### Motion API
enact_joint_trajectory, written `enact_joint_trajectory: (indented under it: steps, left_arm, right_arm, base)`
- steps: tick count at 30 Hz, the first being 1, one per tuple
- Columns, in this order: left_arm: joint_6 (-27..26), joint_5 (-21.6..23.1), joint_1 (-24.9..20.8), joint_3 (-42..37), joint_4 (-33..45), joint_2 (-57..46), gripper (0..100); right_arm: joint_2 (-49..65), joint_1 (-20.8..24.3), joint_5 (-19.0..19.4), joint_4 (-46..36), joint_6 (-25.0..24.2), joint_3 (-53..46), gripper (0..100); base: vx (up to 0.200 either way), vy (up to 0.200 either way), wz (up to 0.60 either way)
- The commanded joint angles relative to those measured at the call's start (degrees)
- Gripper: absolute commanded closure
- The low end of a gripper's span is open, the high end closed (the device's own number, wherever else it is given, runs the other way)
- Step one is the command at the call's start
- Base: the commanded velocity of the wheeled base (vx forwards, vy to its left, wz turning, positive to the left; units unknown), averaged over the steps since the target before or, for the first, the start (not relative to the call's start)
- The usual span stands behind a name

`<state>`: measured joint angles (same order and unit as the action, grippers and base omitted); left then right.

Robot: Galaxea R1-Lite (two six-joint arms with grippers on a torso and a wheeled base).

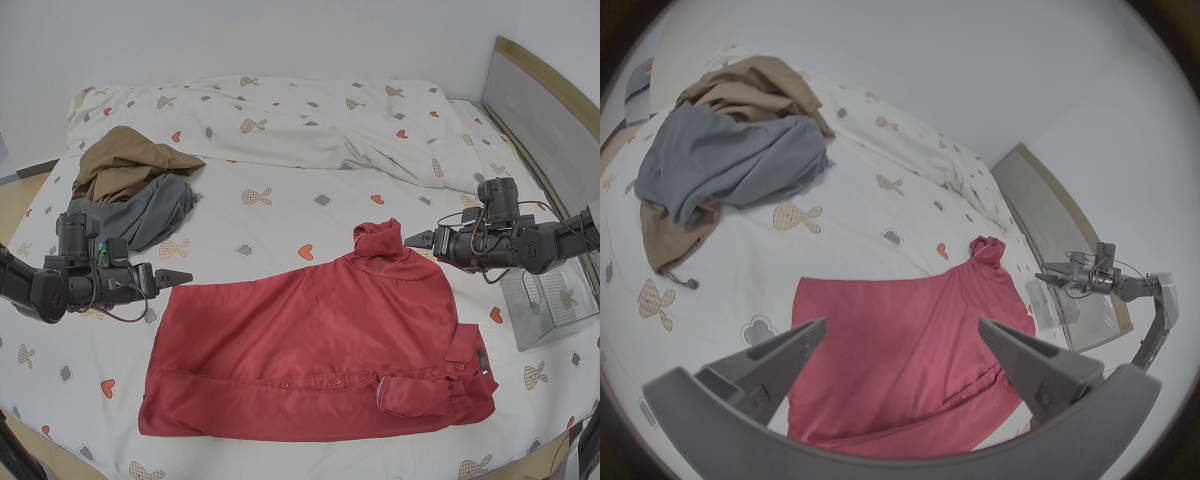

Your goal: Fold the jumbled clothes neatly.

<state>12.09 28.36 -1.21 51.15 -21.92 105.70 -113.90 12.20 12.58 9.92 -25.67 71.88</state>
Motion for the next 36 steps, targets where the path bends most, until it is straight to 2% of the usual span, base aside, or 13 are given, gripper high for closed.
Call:
enact_joint_trajectory:
  steps: [1, 10, 14, 15, 18, 19, 20, 22, 24, 29, 36]
  left_arm:
    - [0.2, -0.1, -0.6, -1.9, -2.8, 1.0, 0]
    - [0.3, -0.1, -0.4, -1.3, -3.0, 3.7, 0]
    - [0.3, -0.1, 0.6, -1.0, -3.0, 5.0, 0]
    - [0.2, 0.0, 0.8, -0.8, -3.0, 5.3, 0]
    - [0.2, 0.0, 0.7, -0.9, -3.1, 5.4, 0]
    - [0.2, 0.0, 0.7, -0.9, -3.1, 5.4, 0]
    - [0.1, 0.2, 0.7, -1.0, -3.1, 5.5, 0]
    - [0.1, 0.6, 0.7, -1.1, -3.3, 5.7, 0]
    - [0.1, 1.0, 0.7, -1.3, -4.0, 5.8, 0]
    - [0.2, 1.4, 0.7, -1.8, -5.5, 6.2, 0]
    - [0.1, 1.4, 0.7, -1.7, -5.6, 6.9, 0]
  right_arm:
    - [1.1, -0.3, -0.3, 0.0, 0.0, 0.1, 0]
    - [-5.9, -1.0, -0.3, 0.2, 0.2, 2.9, 0]
    - [-7.3, -3.9, 1.1, 0.3, 0.2, 3.7, 0]
    - [-7.4, -5.0, 3.7, 1.7, 0.7, 3.6, 0]
    - [-8.4, -7.4, 8.2, 5.5, 3.2, 3.6, 0]
    - [-8.4, -7.4, 8.2, 5.5, 3.2, 3.6, 0]
    - [-9.9, -8.6, 10.8, 8.4, 5.5, 4.0, 0]
    - [-11.6, -9.8, 13.5, 10.7, 8.0, 4.4, 0]
    - [-12.8, -10.4, 14.8, 11.3, 9.9, 4.5, 0]
    - [-16.9, -10.4, 14.8, 11.4, 15.7, 5.4, 0]
    - [-18.1, -10.4, 15.1, 11.5, 15.9, 7.0, 0]
  base:
    - [0.0, 0.0, 0.0]
    - [0.0, 0.0, 0.0]
    - [0.0, 0.0, 0.0]
    - [0.0, 0.0, 0.0]
    - [0.0, 0.0, 0.0]
    - [0.0, 0.0, 0.0]
    - [0.0, 0.0, 0.0]
    - [0.0, 0.0, 0.0]
    - [0.0, 0.0, 0.0]
    - [0.0, 0.0, 0.0]
    - [0.0, 0.0, 0.0]
